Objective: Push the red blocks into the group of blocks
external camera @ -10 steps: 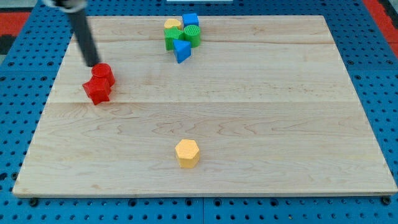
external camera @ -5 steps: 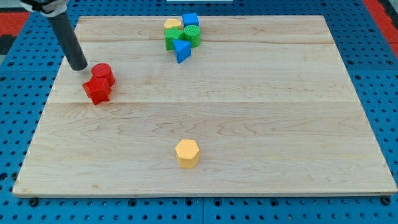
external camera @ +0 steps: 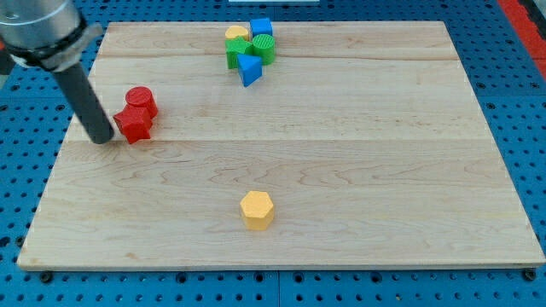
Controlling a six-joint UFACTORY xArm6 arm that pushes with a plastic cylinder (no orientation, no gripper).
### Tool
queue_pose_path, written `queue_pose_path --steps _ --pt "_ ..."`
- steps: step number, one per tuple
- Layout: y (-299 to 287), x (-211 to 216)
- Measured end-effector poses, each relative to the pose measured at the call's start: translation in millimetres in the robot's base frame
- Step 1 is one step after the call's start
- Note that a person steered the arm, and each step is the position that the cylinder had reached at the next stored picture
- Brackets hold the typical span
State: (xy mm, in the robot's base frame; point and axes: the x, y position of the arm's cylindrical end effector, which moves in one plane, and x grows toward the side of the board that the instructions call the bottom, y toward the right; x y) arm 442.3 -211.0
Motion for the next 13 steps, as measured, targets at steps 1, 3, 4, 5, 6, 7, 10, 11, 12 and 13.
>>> queue_pose_path --steps 1,3,4,5,6,7,10,11,12,13 --pt "31.0 -35.3" --pt "101.6 -151.7" --pt "140.7 -149.3" --pt "113.6 -136.9" --pt "111.5 -121.0" --pt "104.4 -111.2" --pt "135.5 -95.0" --pt "128.6 -108.2" --pt "23.0 -100.7" --pt "-29.2 -138.2"
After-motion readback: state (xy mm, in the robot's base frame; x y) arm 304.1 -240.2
